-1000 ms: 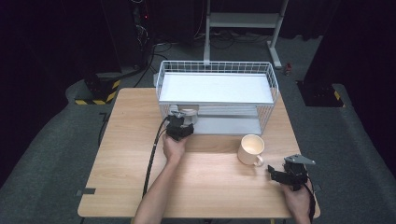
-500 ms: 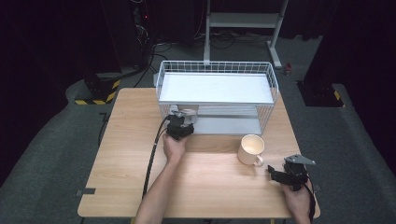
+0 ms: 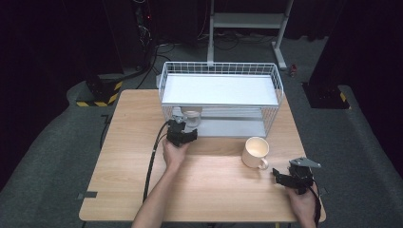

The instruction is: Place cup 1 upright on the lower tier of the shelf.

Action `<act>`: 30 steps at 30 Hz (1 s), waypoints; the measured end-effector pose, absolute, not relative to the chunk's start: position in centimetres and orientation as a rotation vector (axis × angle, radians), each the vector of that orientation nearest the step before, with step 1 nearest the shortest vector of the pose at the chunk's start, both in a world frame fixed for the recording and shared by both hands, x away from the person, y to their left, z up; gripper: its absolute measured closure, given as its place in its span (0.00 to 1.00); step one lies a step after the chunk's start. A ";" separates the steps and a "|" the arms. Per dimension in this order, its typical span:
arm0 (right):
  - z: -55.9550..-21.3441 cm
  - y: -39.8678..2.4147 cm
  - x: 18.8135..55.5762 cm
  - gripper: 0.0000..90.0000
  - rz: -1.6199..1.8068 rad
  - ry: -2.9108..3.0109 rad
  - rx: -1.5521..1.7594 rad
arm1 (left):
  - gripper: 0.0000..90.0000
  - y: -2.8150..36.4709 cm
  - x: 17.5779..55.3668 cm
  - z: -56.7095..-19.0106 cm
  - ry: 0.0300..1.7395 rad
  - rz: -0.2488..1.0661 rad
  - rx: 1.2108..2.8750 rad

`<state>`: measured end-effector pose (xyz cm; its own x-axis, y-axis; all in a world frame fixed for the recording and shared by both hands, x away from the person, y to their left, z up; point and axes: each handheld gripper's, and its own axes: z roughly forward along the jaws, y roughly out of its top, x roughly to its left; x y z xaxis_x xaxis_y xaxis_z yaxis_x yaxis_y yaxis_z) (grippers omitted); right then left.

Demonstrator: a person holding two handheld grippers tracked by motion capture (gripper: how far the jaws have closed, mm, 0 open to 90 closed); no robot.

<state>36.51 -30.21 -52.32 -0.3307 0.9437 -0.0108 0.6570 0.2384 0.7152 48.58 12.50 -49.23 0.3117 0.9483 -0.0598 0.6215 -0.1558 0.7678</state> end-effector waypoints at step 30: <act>-52.3 -30.2 36.5 0.23 0.864 2.073 1.463 | 0.32 13.7 43.6 -47.0 1.269 0.525 1.836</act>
<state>36.51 -30.21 -52.32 -0.3306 0.9437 -0.0110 0.6567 0.2384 0.7155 43.62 13.68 -46.99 0.4041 0.9081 -0.1104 0.5644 -0.1525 0.8113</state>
